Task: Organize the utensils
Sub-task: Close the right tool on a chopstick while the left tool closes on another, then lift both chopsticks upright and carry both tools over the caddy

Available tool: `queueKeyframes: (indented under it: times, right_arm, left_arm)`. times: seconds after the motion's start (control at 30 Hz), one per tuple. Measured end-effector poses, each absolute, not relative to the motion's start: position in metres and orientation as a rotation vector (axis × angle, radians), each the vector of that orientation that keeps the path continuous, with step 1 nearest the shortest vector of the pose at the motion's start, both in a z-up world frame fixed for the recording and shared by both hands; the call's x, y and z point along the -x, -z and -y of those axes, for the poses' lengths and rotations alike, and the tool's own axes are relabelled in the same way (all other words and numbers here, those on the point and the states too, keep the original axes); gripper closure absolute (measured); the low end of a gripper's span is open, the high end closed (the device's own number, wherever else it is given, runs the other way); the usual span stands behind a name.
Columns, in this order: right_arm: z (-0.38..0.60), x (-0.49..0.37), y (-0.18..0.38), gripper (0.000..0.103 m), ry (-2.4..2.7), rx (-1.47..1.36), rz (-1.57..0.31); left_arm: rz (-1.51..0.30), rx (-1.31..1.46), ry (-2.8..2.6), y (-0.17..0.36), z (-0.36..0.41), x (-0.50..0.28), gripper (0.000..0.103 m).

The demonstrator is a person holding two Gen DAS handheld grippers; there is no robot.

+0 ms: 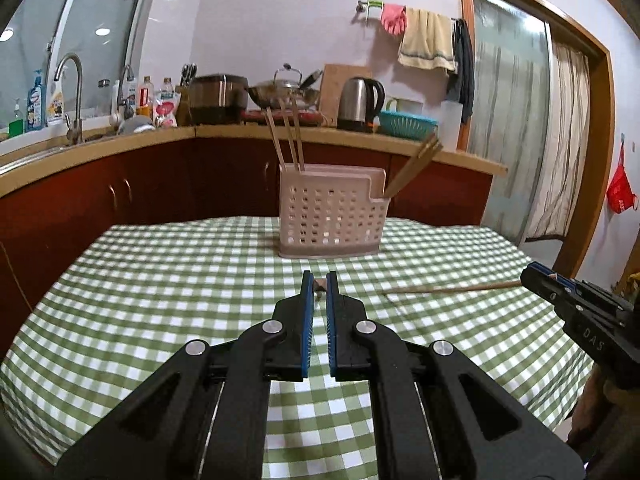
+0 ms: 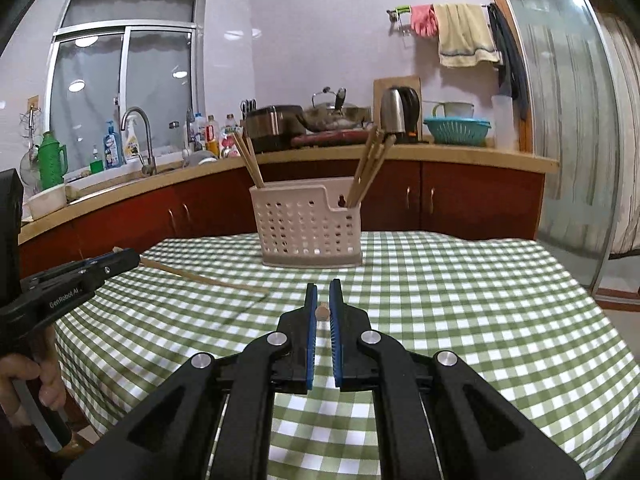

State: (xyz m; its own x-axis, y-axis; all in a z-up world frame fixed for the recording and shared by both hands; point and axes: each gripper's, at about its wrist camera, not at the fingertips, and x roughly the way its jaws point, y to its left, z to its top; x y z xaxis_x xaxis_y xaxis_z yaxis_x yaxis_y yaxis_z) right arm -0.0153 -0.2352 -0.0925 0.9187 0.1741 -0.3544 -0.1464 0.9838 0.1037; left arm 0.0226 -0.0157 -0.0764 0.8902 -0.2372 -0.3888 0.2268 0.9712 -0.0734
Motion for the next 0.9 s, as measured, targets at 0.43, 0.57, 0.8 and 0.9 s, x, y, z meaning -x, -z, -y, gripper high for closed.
queueKeyframes:
  times: [0.43,0.57,0.8,0.9]
  right_arm:
    - [0.231,0.01,0.063,0.096,-0.189,-0.066,-0.322]
    - [0.226,0.002,0.059,0.096,-0.196,-0.049,-0.319]
    - [0.221,-0.018,0.048,0.096,-0.208,-0.024,-0.304]
    - [0.219,-0.027,0.044,0.096,-0.215,-0.027,-0.299]
  left_arm:
    - [-0.347,0.03,0.243,0.038,0.007,-0.024,0.097]
    - [-0.348,0.036,0.246,0.035,0.006,-0.034,0.097]
    - [-0.34,0.032,0.256,0.029,0.009,-0.049,0.097]
    - [-0.338,0.032,0.26,0.027,0.01,-0.056,0.097]
